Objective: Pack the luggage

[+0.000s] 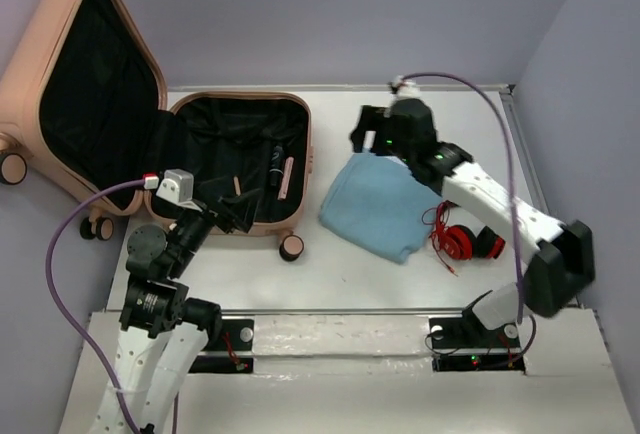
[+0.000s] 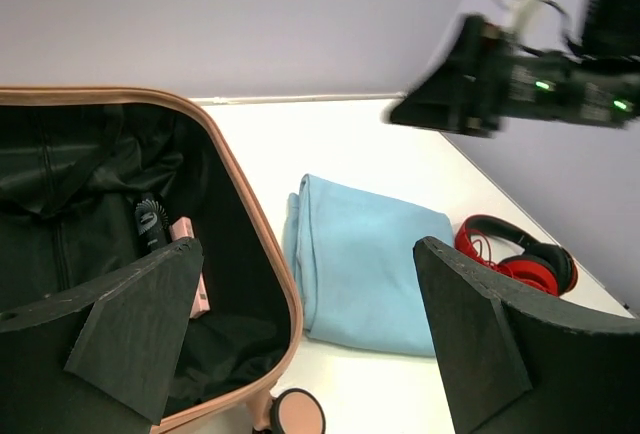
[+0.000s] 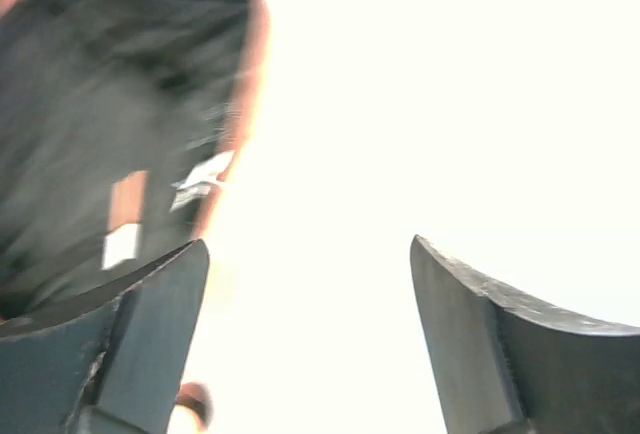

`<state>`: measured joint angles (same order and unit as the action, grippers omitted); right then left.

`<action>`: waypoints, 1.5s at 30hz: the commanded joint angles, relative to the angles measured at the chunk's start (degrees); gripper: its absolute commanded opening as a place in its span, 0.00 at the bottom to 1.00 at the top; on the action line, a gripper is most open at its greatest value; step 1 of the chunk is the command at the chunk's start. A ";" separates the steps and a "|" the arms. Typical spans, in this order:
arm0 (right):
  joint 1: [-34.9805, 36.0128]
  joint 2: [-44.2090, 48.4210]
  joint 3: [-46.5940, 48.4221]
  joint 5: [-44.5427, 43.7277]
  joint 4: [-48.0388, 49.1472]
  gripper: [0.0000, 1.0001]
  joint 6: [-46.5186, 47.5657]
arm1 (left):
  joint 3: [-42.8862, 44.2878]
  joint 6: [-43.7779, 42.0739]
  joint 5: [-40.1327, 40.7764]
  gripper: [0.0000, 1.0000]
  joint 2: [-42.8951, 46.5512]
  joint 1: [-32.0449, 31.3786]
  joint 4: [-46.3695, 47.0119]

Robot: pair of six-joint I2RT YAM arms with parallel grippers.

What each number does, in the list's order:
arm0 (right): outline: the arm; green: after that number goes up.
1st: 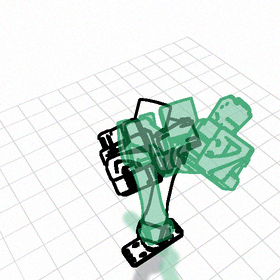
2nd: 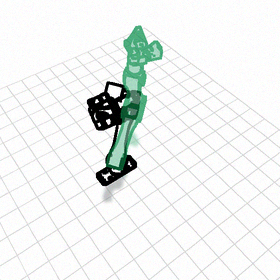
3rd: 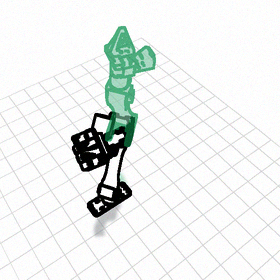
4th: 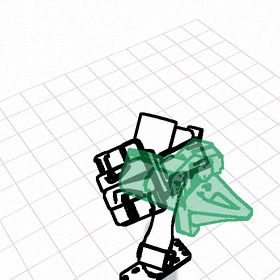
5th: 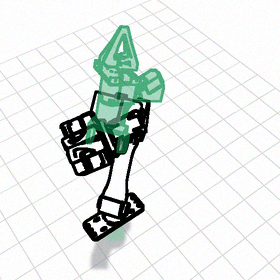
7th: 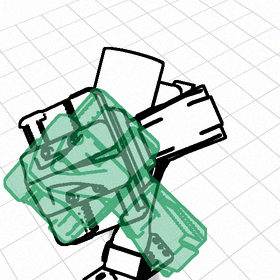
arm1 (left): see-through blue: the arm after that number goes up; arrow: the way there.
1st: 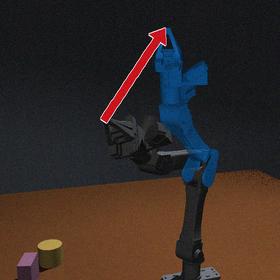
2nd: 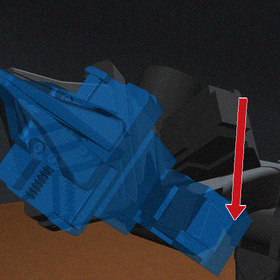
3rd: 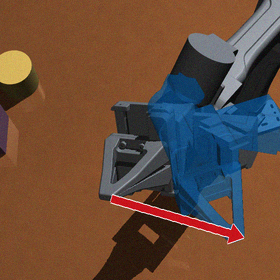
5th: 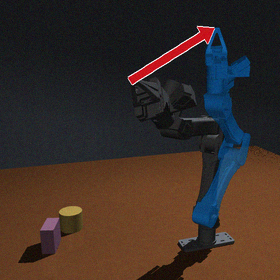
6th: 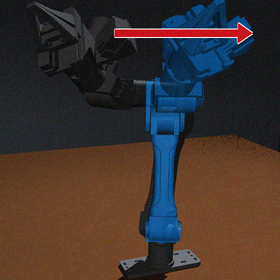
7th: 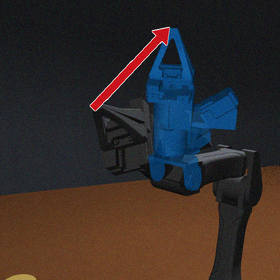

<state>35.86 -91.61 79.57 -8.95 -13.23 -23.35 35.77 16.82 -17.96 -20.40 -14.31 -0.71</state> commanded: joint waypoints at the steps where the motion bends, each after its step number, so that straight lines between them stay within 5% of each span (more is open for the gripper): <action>1: -6.40 20.68 -21.25 -22.54 -3.26 0.88 -4.31 | 2.38 -0.12 1.69 0.99 1.42 -2.21 1.06; 4: -11.93 35.39 -33.41 -28.39 -11.09 0.80 -7.32 | 2.81 -0.03 1.87 0.99 1.16 -4.05 0.80; 8: -17.92 40.11 -36.24 -28.76 -19.19 0.77 -9.78 | 2.90 -0.30 3.45 0.99 2.38 -6.87 0.89; 23: -30.58 8.13 -29.38 -16.28 -4.44 0.83 -13.12 | 2.90 -0.73 3.98 0.99 4.85 -11.01 -1.31; 32: -33.92 0.13 -29.21 -10.48 1.72 0.58 -16.63 | 2.90 -1.00 3.81 0.99 4.32 -11.45 -1.40; 34: -34.80 -0.67 -29.56 -10.56 1.63 0.44 -18.55 | 2.90 -1.00 3.80 0.99 4.32 -11.45 -1.40; 37: -35.59 3.18 -32.45 -14.15 1.63 0.25 -21.99 | 2.90 -1.09 4.24 0.99 4.15 -11.45 -1.57; 45: -35.59 21.99 -27.91 -23.75 -1.88 0.07 -11.29 | 3.25 -1.09 5.56 0.99 4.05 -11.45 -2.01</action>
<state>0.64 -74.59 46.74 -27.00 -15.99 -40.32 36.16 16.75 -13.47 -16.47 -25.45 -4.25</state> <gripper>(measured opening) 0.205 0.990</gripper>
